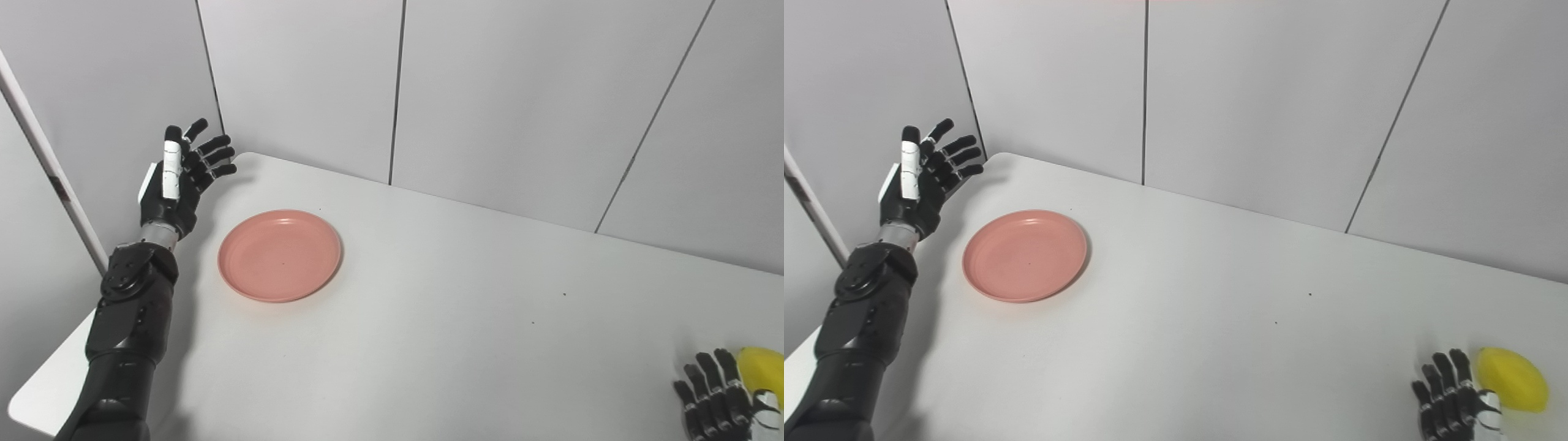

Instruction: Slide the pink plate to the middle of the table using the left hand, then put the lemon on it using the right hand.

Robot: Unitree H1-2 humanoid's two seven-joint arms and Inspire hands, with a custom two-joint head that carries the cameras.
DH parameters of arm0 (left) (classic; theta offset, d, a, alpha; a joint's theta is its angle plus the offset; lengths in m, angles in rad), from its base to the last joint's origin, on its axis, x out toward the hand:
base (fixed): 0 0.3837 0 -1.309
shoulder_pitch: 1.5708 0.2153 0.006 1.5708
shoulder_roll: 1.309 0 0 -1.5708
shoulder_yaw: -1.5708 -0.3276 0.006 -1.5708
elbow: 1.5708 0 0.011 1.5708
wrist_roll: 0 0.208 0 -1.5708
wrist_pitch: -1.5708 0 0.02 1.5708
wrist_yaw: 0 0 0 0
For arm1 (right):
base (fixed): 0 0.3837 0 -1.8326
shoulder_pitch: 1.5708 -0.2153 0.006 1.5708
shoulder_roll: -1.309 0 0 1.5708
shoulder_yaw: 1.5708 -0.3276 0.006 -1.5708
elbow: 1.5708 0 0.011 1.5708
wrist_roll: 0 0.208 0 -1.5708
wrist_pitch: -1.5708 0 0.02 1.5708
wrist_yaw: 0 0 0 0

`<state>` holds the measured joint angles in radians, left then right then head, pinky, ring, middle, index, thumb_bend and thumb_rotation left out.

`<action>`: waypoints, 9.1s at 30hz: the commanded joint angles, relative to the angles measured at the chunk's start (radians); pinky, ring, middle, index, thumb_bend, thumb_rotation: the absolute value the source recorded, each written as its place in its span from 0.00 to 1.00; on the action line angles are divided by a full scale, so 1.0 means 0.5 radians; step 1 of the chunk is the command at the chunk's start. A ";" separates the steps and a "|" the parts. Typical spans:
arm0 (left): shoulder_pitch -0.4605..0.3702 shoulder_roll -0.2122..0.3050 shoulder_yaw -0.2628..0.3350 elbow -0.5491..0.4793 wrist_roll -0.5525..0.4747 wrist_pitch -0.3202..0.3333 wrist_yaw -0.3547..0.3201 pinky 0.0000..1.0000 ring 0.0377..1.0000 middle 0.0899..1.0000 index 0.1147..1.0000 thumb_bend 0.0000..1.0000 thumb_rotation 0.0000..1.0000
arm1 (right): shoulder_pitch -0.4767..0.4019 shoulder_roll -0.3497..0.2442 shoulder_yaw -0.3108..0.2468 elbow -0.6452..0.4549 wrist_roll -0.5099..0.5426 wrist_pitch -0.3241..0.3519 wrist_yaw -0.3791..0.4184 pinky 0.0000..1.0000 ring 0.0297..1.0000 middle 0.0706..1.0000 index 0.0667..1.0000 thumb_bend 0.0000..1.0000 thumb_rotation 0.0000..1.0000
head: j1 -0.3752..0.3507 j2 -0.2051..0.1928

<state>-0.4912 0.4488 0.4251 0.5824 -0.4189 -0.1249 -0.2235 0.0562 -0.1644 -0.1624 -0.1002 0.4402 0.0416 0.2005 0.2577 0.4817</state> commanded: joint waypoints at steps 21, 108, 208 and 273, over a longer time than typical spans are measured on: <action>-0.037 0.014 -0.037 0.366 -0.010 -0.222 -0.071 0.73 0.76 0.71 0.88 0.93 0.91 | 0.022 -0.013 0.009 -0.181 -0.002 0.239 -0.087 1.00 1.00 0.98 1.00 0.58 1.00 | -0.019 0.083; 0.465 -0.747 -0.427 -0.890 0.272 0.392 0.471 0.78 0.78 0.77 0.87 0.66 0.84 | -0.014 0.033 0.078 -0.128 -0.056 0.178 0.000 1.00 0.99 0.91 0.99 0.69 1.00 | -0.153 0.187; 0.503 -1.120 -0.617 -0.860 0.227 0.323 0.450 0.94 0.88 0.85 0.99 0.63 0.93 | -0.108 0.451 0.364 -0.130 -1.050 -0.281 -0.602 0.60 0.65 0.72 0.71 0.71 0.87 | -1.205 0.262; 0.489 -1.093 -0.591 -0.796 0.143 0.397 0.338 0.96 0.91 0.87 0.99 0.58 0.95 | -0.627 -0.588 0.282 0.180 -3.107 0.408 -0.703 0.75 0.69 0.69 0.68 0.77 0.77 | -1.329 0.214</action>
<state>-0.2607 -0.1011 0.1296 0.1720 -0.3443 0.0289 -0.0614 -0.2453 -0.4259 -0.0071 -0.0058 -1.1209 0.2264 -0.1204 -0.4080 0.5875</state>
